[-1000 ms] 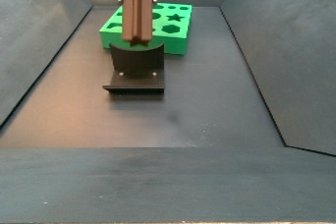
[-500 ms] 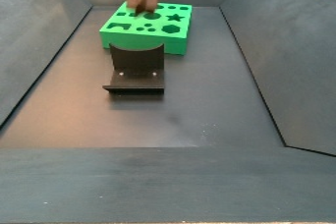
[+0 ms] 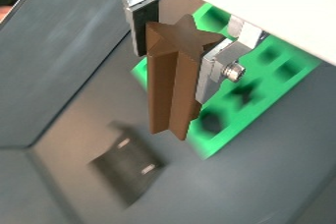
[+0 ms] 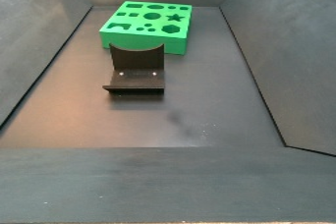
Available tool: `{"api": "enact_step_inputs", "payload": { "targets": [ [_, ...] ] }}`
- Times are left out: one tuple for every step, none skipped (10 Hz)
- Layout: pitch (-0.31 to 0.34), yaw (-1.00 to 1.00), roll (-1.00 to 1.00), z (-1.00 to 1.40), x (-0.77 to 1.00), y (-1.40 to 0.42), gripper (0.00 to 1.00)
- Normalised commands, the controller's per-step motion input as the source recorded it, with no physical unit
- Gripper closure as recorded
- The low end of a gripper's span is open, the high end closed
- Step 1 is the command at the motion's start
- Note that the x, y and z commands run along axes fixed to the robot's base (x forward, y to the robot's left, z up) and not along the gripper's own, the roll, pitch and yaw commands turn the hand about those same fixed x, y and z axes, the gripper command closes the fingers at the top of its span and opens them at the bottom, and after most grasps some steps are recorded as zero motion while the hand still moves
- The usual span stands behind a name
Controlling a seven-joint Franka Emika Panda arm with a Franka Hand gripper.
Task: Pick up the star object. Move up. Place the star object on the fixture. Regrasp the star object. Move to above the board. Insert the star object.
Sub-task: Move to above the board, then insert the star object.
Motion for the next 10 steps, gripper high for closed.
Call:
{"api": "enact_step_inputs", "payload": {
  "targets": [
    [0.053,-0.10,-1.00,0.69,-0.58,-0.98,1.00],
    [0.049,-0.09,-1.00,0.42,-0.39,-0.58,1.00],
    [0.046,-0.08,-1.00,0.25,-0.25,-0.32,1.00],
    [0.035,-0.07,-1.00,0.13,-0.16,-0.16,1.00],
    [0.009,-0.04,-0.73,0.07,-0.11,-0.07,1.00],
    [-0.018,-0.03,-0.51,0.05,-0.10,-0.03,1.00],
    [-0.032,-0.02,-0.39,0.03,-0.09,-0.02,1.00],
    [-0.038,-0.01,-0.22,0.02,-0.06,0.01,1.00],
    [-0.004,0.00,0.00,0.00,0.00,0.00,1.00],
    [-0.051,0.00,-0.01,-0.10,-0.04,0.00,1.00]
  ]
}}
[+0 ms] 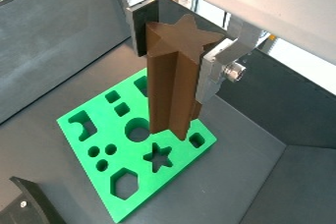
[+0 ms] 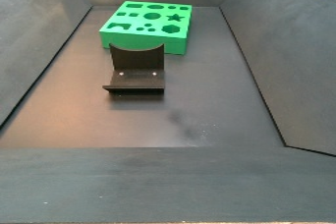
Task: Pick up the star object. Move up. Place the star object on the fixture. Regrasp the star object. Move to above the board. Insert the star object.
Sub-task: Insert the star object.
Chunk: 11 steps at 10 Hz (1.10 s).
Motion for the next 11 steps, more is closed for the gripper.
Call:
{"api": "enact_step_inputs", "payload": {
  "targets": [
    [-0.067,-0.09,-0.02,-0.27,-0.06,0.00,1.00],
    [-0.104,-0.18,-0.03,-0.33,-0.15,0.00,1.00],
    [-0.087,-0.18,0.00,-0.46,-0.04,0.00,1.00],
    [-0.116,-0.21,-0.03,-0.56,-0.11,0.00,1.00],
    [-0.146,-0.24,-0.06,-0.60,-0.09,-0.01,1.00],
    [-0.170,-0.29,-0.09,-0.63,0.00,0.00,1.00],
    [-0.133,-0.26,-0.04,-0.68,0.09,0.00,1.00],
    [-0.083,-0.32,-0.01,-0.63,0.17,0.00,1.00],
    [-0.041,-0.36,0.00,-0.52,0.26,0.01,1.00],
    [-0.026,-0.37,-0.04,-0.41,0.28,0.05,1.00],
    [-0.010,-0.47,-0.04,-0.41,0.42,0.03,1.00]
  ]
}}
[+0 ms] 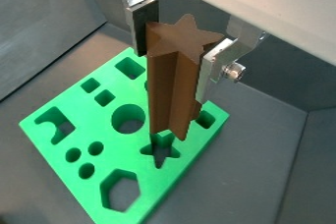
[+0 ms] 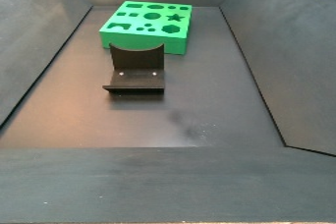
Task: Pick up the star object. Move up. Place the star object on the fixture. Regrasp the star object. Move to above the board. Insert the star object.
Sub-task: Insert the star object.
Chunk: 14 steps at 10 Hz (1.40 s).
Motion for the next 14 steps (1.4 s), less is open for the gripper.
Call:
{"api": "enact_step_inputs", "payload": {
  "targets": [
    [0.000,-0.69,-0.01,-0.39,0.46,0.08,1.00],
    [-0.001,-0.78,0.00,-0.42,0.35,0.11,1.00],
    [0.000,-0.60,-0.01,-0.26,0.06,0.11,1.00],
    [0.000,-0.28,-0.03,-0.29,0.00,0.00,1.00],
    [-0.070,-0.45,0.00,-0.59,0.00,-0.02,1.00],
    [-0.087,-0.48,0.00,-0.57,0.00,-0.05,1.00],
    [-0.120,-0.35,-0.13,-0.37,0.15,0.00,1.00],
    [-0.069,-0.23,-0.11,-0.14,0.11,0.00,1.00],
    [0.000,-0.22,0.00,-0.21,0.15,0.04,1.00],
    [0.000,-0.21,0.02,-0.34,0.07,0.04,1.00],
    [0.000,-0.03,0.00,-0.09,0.06,0.03,1.00],
    [0.000,0.00,-0.01,0.00,0.00,0.00,1.00],
    [-0.014,-0.04,0.00,-0.23,0.00,0.00,1.00],
    [0.000,-0.12,0.05,-0.35,0.00,0.00,1.00]
  ]
}}
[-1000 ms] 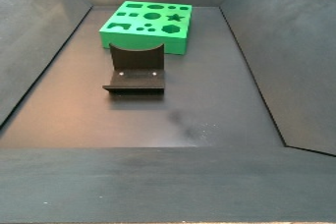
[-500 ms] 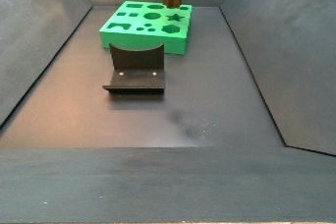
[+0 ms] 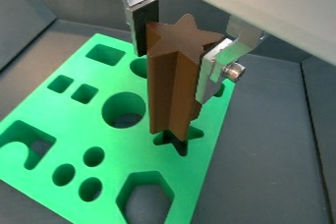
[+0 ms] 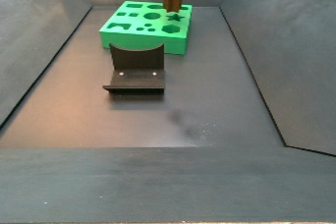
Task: Pick up the star object. Move up. Place the star object on the fixture. Regrasp the star object. Move to above the board. Insert the star object.
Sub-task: Insert the star object.
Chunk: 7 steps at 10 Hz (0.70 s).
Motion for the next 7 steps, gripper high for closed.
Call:
{"api": "enact_step_inputs", "payload": {
  "targets": [
    [-0.003,-0.16,0.06,-0.36,0.00,0.00,1.00],
    [0.000,-0.15,0.05,-0.33,-0.02,0.00,1.00],
    [0.000,0.00,-0.04,0.00,0.00,0.00,1.00],
    [-0.011,0.00,0.00,-0.10,0.00,0.00,1.00],
    [0.000,-0.21,0.03,-0.24,-0.01,0.00,1.00],
    [0.000,-0.41,0.04,-0.29,0.00,0.00,1.00],
    [0.000,-0.49,0.02,-0.29,0.00,0.00,1.00]
  ]
}}
